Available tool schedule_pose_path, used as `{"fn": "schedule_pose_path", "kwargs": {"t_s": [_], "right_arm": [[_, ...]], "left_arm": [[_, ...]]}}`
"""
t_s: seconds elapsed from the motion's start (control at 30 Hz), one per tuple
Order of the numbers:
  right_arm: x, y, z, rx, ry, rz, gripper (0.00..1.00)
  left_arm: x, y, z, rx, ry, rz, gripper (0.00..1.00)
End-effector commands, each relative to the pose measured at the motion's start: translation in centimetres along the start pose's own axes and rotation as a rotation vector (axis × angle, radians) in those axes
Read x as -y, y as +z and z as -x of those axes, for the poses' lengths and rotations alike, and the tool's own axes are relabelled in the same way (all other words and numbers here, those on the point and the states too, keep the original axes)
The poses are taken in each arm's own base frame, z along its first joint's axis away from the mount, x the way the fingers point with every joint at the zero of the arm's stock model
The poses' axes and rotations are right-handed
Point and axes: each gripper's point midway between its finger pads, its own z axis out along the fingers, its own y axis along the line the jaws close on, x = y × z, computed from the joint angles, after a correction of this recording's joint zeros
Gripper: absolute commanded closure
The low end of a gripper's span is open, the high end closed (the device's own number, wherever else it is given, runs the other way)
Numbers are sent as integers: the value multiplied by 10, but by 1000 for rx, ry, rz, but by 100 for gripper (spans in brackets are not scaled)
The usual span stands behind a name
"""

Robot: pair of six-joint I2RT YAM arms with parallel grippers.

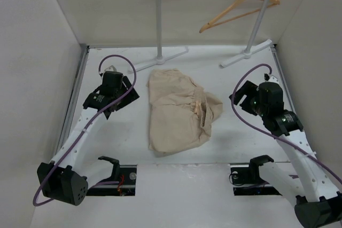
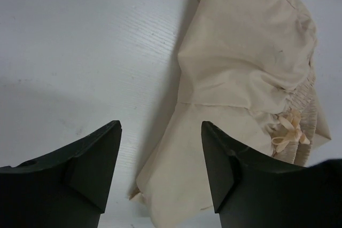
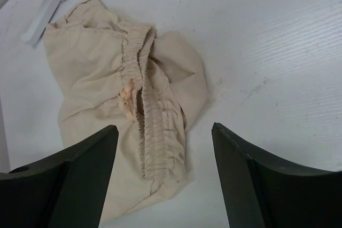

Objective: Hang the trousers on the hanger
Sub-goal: Flatten out the trousers at the center of the board.

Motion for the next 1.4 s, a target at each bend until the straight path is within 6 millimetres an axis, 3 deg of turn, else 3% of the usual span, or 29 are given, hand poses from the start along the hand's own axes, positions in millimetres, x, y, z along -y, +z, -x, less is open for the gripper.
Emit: {"fn": "schedule_pose_path", "kwargs": {"t_s": [0.0, 0.1, 0.13, 0.2, 0.23, 0.27, 0.3, 0.33, 0.37, 0.43, 0.5, 0.53, 0.57, 0.6, 0.63, 0.7, 0.77, 0.97, 1.2, 1.3, 1.33, 1.37], "right_arm": [[-19, -1, 19, 53, -14, 68, 24], [-22, -1, 20, 55, -16, 77, 32], [-22, 0, 19, 52, -18, 74, 39], [-22, 2, 19, 45, -24, 72, 54], [-23, 2, 18, 40, -25, 77, 74], [-24, 3, 18, 36, -26, 80, 78], [-29, 8, 17, 9, -30, 86, 95], [-30, 11, 16, -2, -35, 86, 97], [-34, 19, 17, -17, -45, 87, 98], [-46, 37, 15, -47, -61, 91, 96], [-56, 54, 14, -56, -78, 102, 86], [-65, 70, 15, -62, -83, 112, 71], [-69, 78, 14, -68, -85, 119, 64], [-75, 99, 11, -89, -87, 123, 51], [-76, 104, 11, -93, -87, 123, 49], [-84, 141, -1, -146, -97, 133, 40], [-89, 163, -10, -172, -107, 145, 40], [-81, 231, -38, -238, -98, 96, 39], [-68, 257, -66, -296, -32, 50, 36], [-72, 263, -75, -329, 6, 68, 61], [-76, 261, -69, -310, 14, 81, 75], [-84, 258, -61, -284, 18, 107, 82]], "left_arm": [[16, -1, 4, -1, 18, -65, 39], [18, 2, 8, -1, 5, -73, 39], [18, 3, 9, 2, 2, -79, 39], [19, 3, 9, 12, -2, -91, 39], [19, 4, 9, 15, -1, -96, 40], [19, 5, 9, 16, -1, -100, 42], [20, 8, 8, 20, 0, -110, 51], [21, 10, 7, 16, 1, -115, 57], [24, 14, 7, 11, 1, -125, 70], [25, 24, 7, 9, -4, -118, 85], [28, 34, 8, 7, -14, -117, 87], [29, 37, 8, 7, -17, -117, 87], [31, 40, 10, 8, -20, -120, 86], [34, 49, 9, -2, -26, -125, 79], [35, 52, 9, -6, -25, -126, 76], [37, 68, 8, -18, -33, -123, 58], [38, 78, 7, -24, -40, -122, 49], [45, 98, -3, -79, -61, -163, 43], [33, 106, -24, -121, -89, -149, 43], [29, 107, -27, -127, -105, -140, 43], [28, 107, -26, -124, -113, -136, 43], [26, 107, -25, -120, -120, -131, 43]]}}
